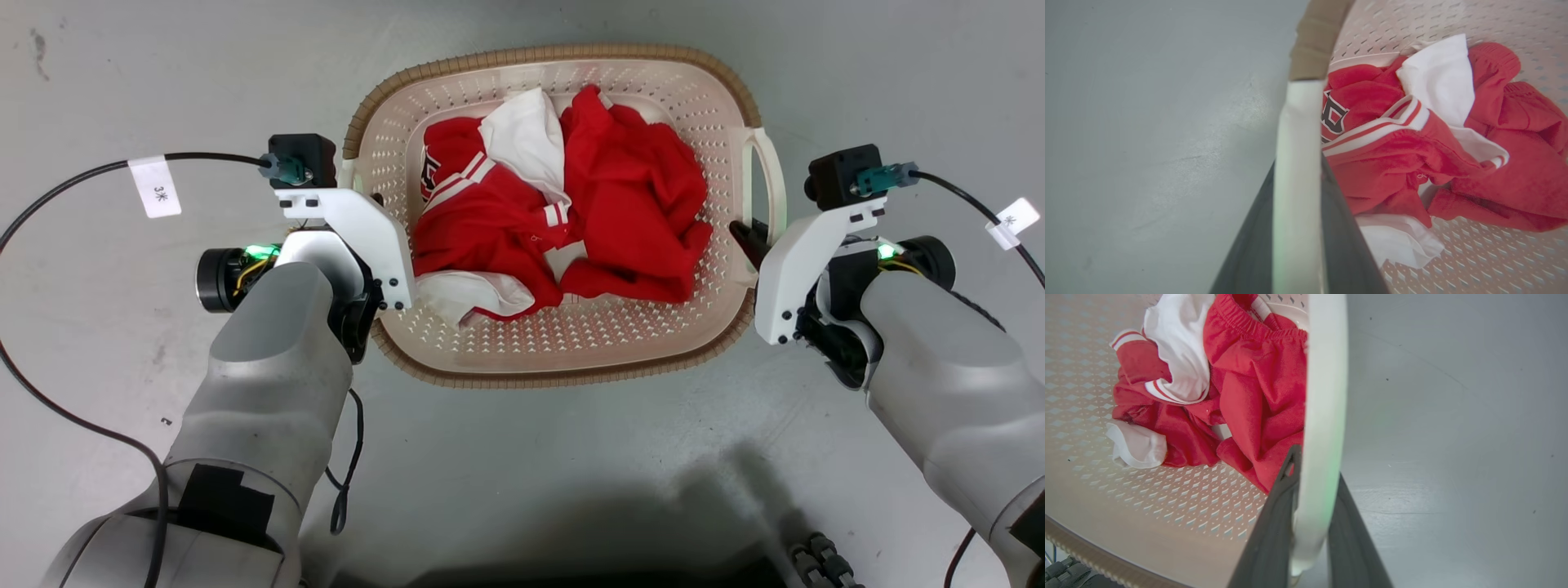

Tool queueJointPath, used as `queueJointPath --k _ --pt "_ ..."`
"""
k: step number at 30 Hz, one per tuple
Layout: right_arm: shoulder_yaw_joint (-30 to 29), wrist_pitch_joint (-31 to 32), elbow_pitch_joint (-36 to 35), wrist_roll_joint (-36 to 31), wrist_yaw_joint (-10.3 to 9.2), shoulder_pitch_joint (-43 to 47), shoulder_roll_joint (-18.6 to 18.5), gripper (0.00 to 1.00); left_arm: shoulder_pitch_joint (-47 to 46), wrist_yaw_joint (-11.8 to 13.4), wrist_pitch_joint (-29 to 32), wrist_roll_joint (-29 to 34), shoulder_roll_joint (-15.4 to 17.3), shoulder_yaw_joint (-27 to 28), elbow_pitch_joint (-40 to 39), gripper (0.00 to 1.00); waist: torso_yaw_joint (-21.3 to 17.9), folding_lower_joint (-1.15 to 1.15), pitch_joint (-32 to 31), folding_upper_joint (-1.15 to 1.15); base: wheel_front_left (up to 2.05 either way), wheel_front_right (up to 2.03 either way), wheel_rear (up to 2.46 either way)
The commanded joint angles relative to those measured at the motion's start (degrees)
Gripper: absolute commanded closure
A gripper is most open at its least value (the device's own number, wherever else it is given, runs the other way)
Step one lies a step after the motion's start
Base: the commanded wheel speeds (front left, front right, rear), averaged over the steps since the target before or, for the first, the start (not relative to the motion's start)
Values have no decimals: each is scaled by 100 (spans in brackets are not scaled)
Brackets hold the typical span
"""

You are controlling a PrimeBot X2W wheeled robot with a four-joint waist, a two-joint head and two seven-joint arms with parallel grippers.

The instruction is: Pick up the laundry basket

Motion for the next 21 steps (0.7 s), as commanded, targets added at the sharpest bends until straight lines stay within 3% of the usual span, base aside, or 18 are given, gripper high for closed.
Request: queueJointPath --k 1,9,21 --pt "64 20 -23 55 0 -50 -69 100 -18 -2 -15 0 57 -21 9 100 -1 0 -38 0 0 0 0" --pt "349 262 -115 464 1 150 -142 100 125 -47 75 -95 0 -48 45 100 23 0 -447 0 0 0 0" --pt "843 1137 -118 1142 7 724 -139 100 805 -181 812 -423 -90 -43 84 100 2 0 -1849 0 0 0 0"
